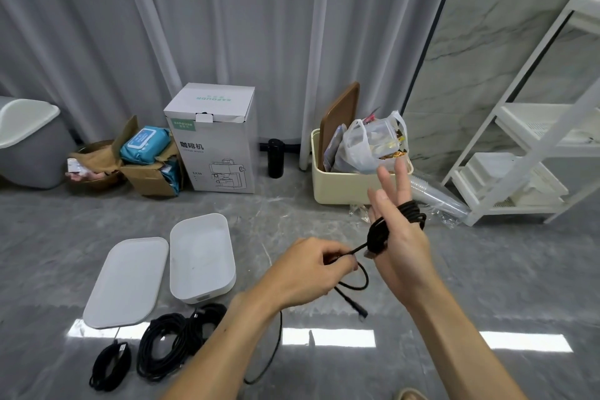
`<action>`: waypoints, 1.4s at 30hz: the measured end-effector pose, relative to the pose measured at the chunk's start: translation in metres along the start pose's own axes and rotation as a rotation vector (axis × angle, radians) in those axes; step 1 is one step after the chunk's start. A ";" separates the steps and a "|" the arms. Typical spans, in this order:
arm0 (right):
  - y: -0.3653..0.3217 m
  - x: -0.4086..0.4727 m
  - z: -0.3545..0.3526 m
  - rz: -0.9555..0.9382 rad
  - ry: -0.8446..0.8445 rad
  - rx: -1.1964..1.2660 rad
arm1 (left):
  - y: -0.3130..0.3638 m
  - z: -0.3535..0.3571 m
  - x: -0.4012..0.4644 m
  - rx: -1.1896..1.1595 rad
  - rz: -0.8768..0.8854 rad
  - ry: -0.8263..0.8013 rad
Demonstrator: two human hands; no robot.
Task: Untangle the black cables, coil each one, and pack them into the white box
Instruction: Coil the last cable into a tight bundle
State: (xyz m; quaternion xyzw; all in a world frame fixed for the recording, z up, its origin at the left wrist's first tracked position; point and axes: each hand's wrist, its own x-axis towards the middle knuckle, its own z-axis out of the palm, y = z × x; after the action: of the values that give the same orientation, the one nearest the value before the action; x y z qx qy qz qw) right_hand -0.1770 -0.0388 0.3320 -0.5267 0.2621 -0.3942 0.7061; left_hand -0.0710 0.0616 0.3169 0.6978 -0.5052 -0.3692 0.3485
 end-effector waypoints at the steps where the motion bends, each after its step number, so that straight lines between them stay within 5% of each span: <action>1: 0.002 0.000 0.000 0.000 -0.019 -0.104 | 0.001 0.000 0.000 0.022 -0.003 0.022; 9: 0.016 -0.009 -0.005 0.206 -0.329 -0.887 | 0.001 -0.006 0.000 0.075 -0.167 0.173; 12: 0.011 -0.013 -0.007 0.333 -0.456 -1.009 | -0.001 -0.009 0.001 0.062 -0.210 0.233; 17: -0.006 -0.019 -0.004 0.487 -0.600 -0.694 | -0.001 -0.014 -0.001 -0.071 -0.213 0.316; 21: -0.009 -0.018 -0.002 0.560 -0.594 -0.556 | 0.003 -0.017 0.000 -0.212 -0.178 0.231; 29: -0.010 -0.009 -0.008 0.515 -0.337 -0.089 | -0.001 -0.026 -0.002 -0.415 -0.072 0.206; 42: -0.013 -0.007 -0.007 0.495 -0.279 0.067 | -0.002 -0.022 0.000 -0.432 -0.037 0.189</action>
State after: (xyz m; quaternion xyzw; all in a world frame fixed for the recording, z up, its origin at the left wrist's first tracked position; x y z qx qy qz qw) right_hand -0.1901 -0.0386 0.3422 -0.4722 0.2698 -0.1420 0.8271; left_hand -0.0510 0.0651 0.3258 0.6477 -0.3667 -0.4081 0.5287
